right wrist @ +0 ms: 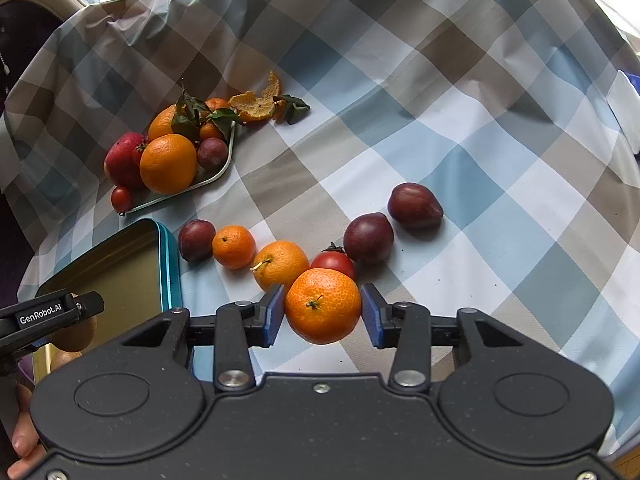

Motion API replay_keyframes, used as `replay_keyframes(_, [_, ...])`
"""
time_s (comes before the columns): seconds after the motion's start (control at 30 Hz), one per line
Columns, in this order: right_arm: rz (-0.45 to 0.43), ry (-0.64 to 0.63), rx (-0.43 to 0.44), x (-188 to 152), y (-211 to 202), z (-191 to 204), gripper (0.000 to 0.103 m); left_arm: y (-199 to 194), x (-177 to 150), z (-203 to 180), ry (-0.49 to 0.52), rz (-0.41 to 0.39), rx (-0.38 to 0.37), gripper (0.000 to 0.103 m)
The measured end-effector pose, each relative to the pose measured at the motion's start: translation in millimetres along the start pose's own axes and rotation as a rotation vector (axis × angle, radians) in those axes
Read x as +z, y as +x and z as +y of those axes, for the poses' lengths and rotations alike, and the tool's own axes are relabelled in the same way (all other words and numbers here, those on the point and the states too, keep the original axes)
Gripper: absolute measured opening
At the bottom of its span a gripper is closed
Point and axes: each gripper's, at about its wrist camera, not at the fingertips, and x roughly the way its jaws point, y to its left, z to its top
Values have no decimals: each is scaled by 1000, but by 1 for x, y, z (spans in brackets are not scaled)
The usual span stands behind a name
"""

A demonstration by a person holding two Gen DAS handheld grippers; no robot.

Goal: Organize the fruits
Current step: 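Carry the kiwi in the left tool and the tangerine in the right tool toward the tray, then open the left tool to drop the kiwi in the tray while the right tool releases the tangerine there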

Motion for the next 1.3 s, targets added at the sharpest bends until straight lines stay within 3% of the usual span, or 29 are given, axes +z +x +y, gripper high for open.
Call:
replay_keyframes(0.27, [13, -80, 54, -4, 10, 45, 51, 6, 0, 52, -64, 7, 61, 59])
replay_keyframes(0.5, [15, -158, 120, -11, 13, 83, 51, -5, 10, 97, -179, -1, 101, 60])
replay_keyframes(0.9, [47, -243, 189, -24, 21, 140, 51, -2, -4, 160, -250, 25, 183, 60])
replay_keyframes(1.3, [82, -357, 202, -44, 33, 183, 51, 18, -8, 185, -276, 73, 209, 60])
